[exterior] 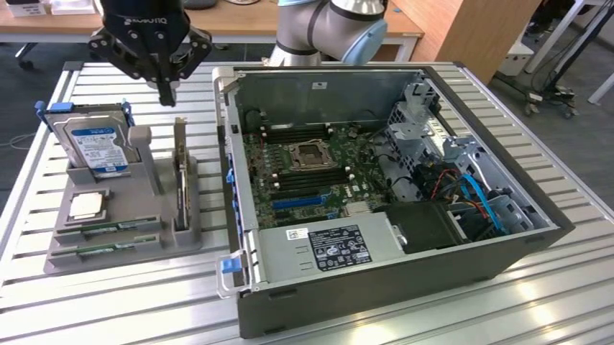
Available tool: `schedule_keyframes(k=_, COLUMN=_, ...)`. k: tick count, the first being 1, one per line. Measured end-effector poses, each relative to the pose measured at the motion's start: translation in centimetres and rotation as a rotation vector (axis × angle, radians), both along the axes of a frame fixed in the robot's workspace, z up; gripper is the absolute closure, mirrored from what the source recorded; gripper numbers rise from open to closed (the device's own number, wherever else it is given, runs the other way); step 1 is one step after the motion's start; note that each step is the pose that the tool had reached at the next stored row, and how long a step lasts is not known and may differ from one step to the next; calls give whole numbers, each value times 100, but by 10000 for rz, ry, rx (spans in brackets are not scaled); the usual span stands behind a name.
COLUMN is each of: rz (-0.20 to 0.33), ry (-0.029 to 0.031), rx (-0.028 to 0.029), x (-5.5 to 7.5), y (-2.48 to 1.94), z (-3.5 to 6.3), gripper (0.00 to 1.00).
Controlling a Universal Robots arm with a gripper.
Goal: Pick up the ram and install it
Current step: 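Reach for the ram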
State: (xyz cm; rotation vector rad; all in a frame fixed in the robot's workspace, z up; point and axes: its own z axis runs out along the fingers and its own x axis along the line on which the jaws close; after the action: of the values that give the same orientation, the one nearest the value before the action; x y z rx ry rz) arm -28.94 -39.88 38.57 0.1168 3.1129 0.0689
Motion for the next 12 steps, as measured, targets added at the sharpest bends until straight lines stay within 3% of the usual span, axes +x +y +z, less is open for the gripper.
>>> schedule_keyframes(k=12, rz=-1, ry=0, rx=0, x=-245, y=0, z=-19, gripper=90)
